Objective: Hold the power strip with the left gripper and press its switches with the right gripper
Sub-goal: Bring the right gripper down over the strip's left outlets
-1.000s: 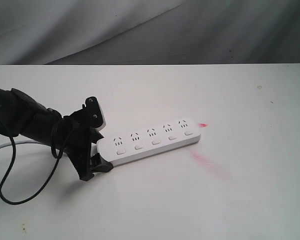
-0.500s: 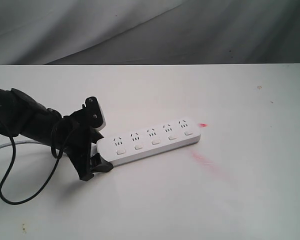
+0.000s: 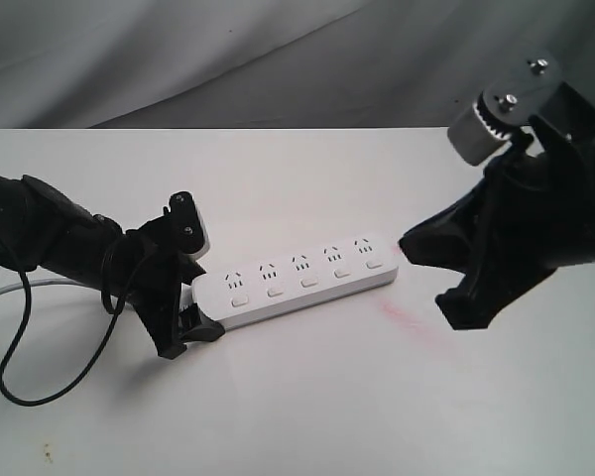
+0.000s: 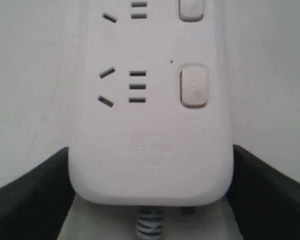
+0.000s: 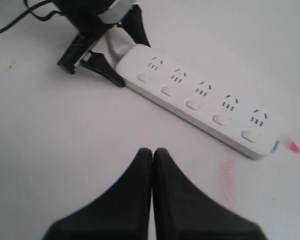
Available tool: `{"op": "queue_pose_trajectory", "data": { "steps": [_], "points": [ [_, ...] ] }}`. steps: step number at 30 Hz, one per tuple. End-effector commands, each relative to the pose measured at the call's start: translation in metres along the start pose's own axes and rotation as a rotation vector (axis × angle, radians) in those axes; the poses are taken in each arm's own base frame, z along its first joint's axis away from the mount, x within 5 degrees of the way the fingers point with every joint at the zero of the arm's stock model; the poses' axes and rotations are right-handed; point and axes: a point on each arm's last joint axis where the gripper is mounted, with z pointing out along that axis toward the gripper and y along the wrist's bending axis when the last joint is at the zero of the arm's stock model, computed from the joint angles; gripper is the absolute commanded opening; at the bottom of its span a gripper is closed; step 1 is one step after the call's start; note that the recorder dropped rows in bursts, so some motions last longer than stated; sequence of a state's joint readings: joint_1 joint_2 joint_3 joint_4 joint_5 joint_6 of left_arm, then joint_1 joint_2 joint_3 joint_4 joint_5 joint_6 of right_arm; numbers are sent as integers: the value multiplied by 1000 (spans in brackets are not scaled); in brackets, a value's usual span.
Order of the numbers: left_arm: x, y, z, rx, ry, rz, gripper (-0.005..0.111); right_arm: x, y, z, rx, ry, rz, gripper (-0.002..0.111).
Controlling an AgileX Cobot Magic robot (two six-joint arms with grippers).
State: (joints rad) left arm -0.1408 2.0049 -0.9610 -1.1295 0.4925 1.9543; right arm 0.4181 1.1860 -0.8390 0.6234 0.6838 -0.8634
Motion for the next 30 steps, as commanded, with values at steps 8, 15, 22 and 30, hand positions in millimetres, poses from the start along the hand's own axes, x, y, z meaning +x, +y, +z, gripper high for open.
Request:
{"op": "queue_pose_trajectory", "data": {
  "steps": [8,15,22,30],
  "points": [
    [6,3,2,-28,39,43,68,-64,-17,17,-172,25,-309,0],
    [6,3,2,-28,39,43,68,-74,-32,53,-210,-7,-447,0],
    [6,3,2,-28,39,43,68,-67,-29,110,-218,8,-550,0],
    [6,3,2,-28,39,43,68,-59,-21,151,-204,34,-569,0]
  ]
}}
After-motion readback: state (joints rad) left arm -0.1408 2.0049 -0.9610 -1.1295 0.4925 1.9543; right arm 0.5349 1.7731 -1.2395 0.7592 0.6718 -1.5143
